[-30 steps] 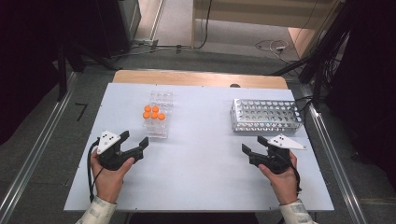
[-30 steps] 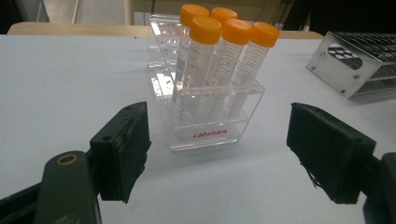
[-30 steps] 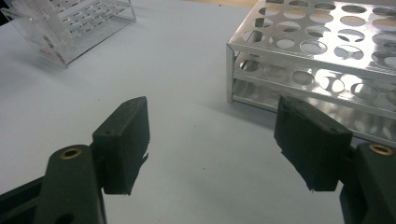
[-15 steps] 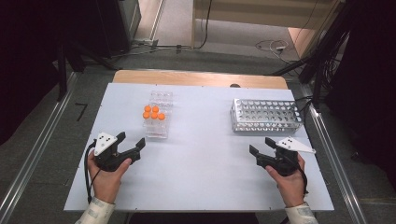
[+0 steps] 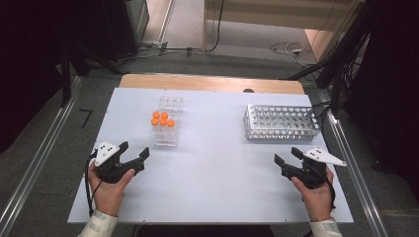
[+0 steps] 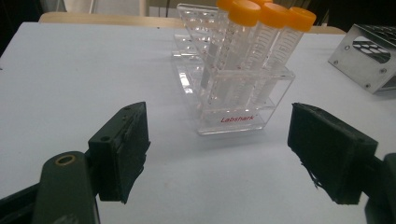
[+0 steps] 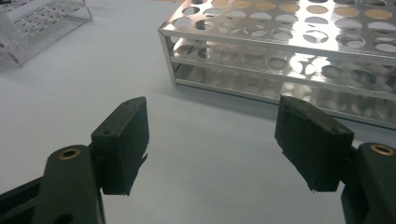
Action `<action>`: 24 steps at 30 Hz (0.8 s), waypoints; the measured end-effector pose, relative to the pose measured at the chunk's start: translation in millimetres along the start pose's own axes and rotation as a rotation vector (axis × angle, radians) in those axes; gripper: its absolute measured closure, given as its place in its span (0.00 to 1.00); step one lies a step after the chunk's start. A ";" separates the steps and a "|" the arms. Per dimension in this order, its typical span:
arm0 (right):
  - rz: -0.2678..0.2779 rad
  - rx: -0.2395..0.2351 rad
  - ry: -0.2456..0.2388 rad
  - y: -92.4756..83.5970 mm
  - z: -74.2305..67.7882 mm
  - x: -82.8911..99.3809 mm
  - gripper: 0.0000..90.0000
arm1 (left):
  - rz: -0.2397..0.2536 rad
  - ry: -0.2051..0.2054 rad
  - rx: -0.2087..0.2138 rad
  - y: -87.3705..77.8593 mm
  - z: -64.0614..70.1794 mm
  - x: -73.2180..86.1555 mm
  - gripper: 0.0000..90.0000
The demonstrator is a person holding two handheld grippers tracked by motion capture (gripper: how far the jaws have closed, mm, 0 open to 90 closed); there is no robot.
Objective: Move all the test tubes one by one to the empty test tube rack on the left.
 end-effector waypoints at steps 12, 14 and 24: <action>0.007 0.059 0.038 -17.6 27.1 8.9 0.27 | -0.004 -0.002 -0.044 -4.4 -18.5 3.6 0.23; 0.006 0.076 0.045 -20.8 33.7 11.4 0.27 | -0.007 -0.002 -0.049 -5.0 -21.0 4.6 0.23; -0.015 0.155 0.095 -34.0 67.1 28.1 0.27 | -0.036 -0.002 -0.072 -5.7 -32.5 11.5 0.23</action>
Point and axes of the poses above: each handheld gripper's, and its own axes: y roughly forward along the jaws, x roughly out of its underside, z roughly to its right, the point moved 10 cm from there along y, roughly forward along the jaws, and after that the axes turned 9 degrees about -x, right-handed, at the moved point
